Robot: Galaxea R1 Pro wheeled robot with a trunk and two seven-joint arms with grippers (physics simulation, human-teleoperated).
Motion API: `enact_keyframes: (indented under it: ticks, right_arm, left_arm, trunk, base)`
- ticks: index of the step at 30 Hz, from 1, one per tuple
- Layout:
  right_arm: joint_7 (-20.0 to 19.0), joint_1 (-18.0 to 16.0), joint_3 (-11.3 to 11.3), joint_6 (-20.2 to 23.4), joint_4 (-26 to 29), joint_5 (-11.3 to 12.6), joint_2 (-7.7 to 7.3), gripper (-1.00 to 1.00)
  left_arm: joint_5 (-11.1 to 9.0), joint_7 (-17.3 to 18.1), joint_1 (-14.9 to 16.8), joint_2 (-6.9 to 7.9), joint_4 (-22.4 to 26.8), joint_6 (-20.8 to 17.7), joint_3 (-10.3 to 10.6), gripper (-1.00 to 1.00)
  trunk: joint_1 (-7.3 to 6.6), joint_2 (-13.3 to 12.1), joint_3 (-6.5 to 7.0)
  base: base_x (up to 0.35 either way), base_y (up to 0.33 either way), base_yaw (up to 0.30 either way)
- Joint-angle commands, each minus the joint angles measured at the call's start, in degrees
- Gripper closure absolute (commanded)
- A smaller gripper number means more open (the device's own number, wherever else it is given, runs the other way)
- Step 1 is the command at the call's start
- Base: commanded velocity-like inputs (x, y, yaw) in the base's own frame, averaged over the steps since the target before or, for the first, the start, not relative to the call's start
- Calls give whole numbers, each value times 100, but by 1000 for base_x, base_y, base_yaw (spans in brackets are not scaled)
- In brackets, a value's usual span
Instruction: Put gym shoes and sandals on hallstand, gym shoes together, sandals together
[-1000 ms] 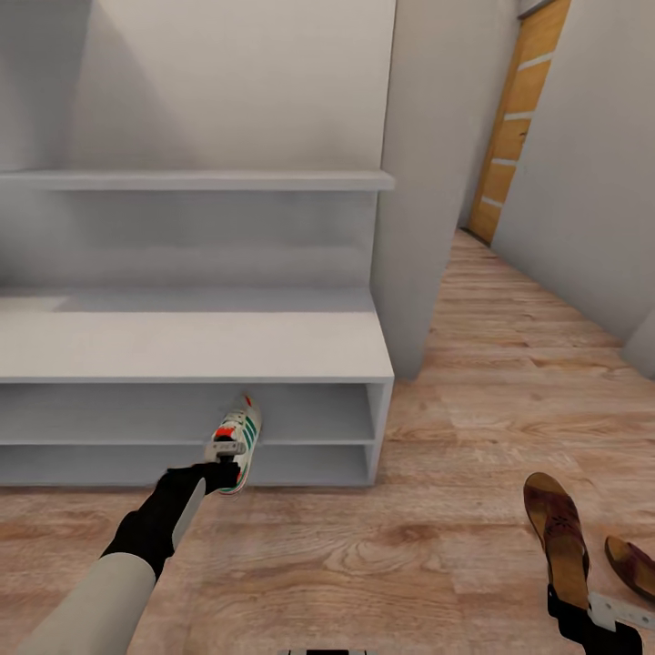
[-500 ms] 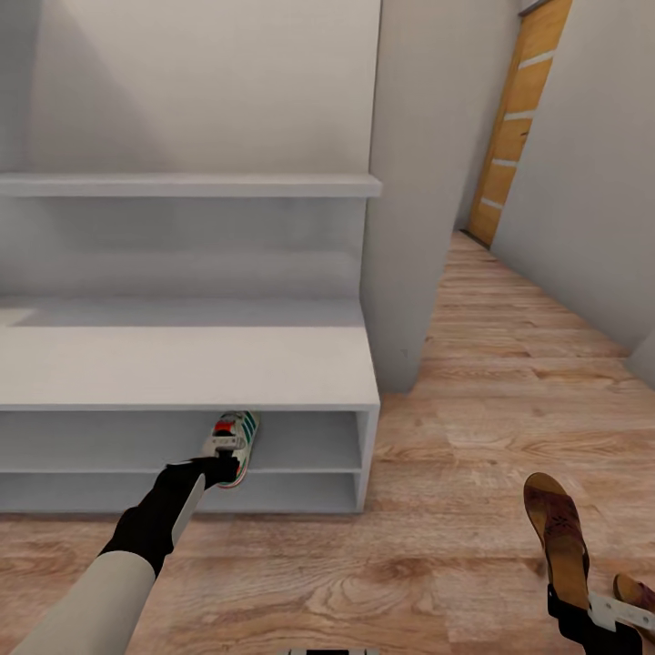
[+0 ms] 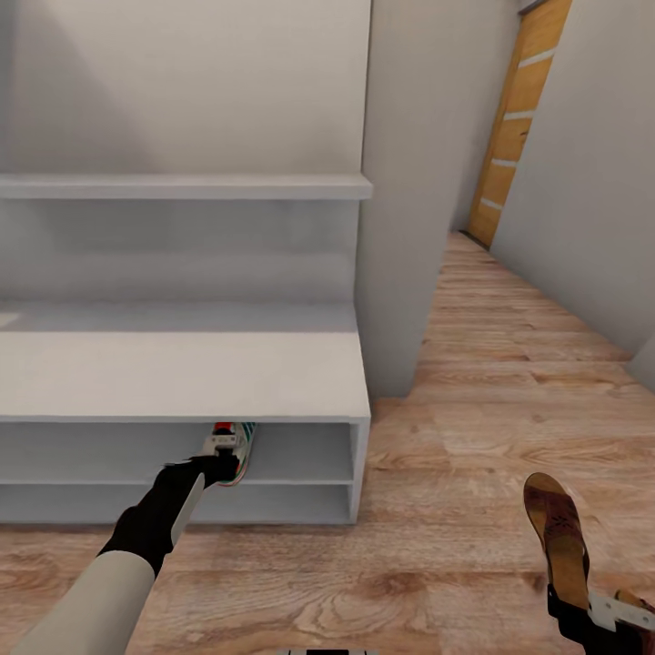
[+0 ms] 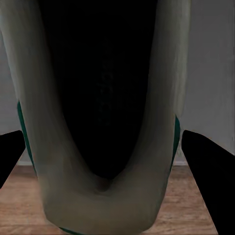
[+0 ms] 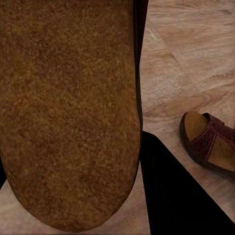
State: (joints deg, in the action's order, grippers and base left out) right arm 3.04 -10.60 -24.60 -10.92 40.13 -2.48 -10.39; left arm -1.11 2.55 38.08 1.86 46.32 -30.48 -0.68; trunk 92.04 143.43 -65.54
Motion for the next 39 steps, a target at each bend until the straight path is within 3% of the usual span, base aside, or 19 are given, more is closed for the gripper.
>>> enact_keyframes:
  ticks: [1,30,31,39]
  right_arm:
    - [12,-3,-1,-15,-6,-7,1,100]
    - [12,-3,-1,-7,-6,-7,0,100]
    - [12,-3,-1,-7,-6,-7,1,100]
    - [12,-3,-1,-6,-6,-7,1,100]
  left_arm:
    - [-74,22,-7,-2,-196,-37,-4,100]
    - [-91,38,-44,-2,-114,-39,-11,100]
    - [-91,36,-45,0,-116,-44,-6,-100]
    - [-77,27,-52,10,-117,-44,-7,-100]
  trunk:
    - [2,1,-6]
    - [2,1,-6]
    - [2,1,-6]
    - [2,1,-6]
  base:
    - [96,-73,0]
    - [91,-6,0]
    - [0,0,0]
    - [0,0,0]
